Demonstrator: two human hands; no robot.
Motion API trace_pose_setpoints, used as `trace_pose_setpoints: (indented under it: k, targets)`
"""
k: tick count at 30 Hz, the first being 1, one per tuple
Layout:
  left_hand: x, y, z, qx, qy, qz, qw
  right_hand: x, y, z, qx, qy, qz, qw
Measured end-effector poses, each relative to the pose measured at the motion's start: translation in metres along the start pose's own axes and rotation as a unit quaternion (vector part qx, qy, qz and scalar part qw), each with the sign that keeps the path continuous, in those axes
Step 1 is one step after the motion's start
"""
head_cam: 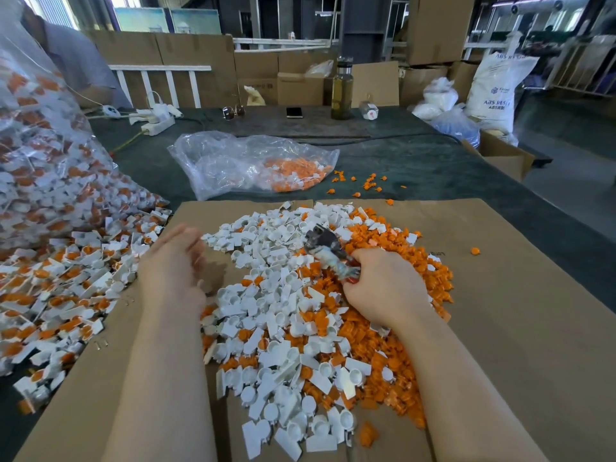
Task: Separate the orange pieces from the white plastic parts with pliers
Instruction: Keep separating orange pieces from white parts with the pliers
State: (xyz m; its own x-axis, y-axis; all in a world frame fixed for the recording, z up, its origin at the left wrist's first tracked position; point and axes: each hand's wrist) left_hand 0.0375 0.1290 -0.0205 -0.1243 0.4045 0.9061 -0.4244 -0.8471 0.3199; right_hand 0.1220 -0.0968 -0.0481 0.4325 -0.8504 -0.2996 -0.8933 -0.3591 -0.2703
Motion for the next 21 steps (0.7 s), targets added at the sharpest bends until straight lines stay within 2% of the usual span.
trace_pose_setpoints:
  k: [2,4,8,10,11,21]
  targets:
    - [-0.005,0.003,0.009,-0.002,-0.126,0.056,0.99,-0.002,0.0,0.001,0.008,0.024,0.0,1.0]
    - [-0.014,0.005,0.013,-0.035,-0.246,0.11,0.962,-0.003,-0.001,0.002,0.018,0.033,0.001,0.999]
    - [-0.024,0.006,0.016,-0.098,-0.488,0.168,0.851,-0.006,-0.002,0.006,0.037,0.031,0.009,0.999]
    - [-0.025,0.009,0.018,-0.116,-0.571,0.181,0.792,-0.007,-0.002,0.007,0.037,0.033,0.001,0.999]
    - [-0.026,0.01,0.018,-0.12,-0.586,0.19,0.779,-0.008,-0.003,0.008,0.034,0.035,-0.003,0.999]
    - [-0.025,0.016,0.019,-0.088,-0.615,0.205,0.756,-0.007,-0.003,0.011,0.034,0.059,-0.009,0.998]
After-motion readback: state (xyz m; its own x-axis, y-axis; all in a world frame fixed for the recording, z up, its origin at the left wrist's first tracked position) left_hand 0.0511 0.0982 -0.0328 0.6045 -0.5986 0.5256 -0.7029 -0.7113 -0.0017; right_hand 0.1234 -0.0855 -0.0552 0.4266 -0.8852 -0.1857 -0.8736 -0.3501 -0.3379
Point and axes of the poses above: each hand's wrist, its own y-axis away from the middle knuckle, its own z-axis out of the palm, x = y × z, and after that the axes turned 6 degrees about x, right-handed
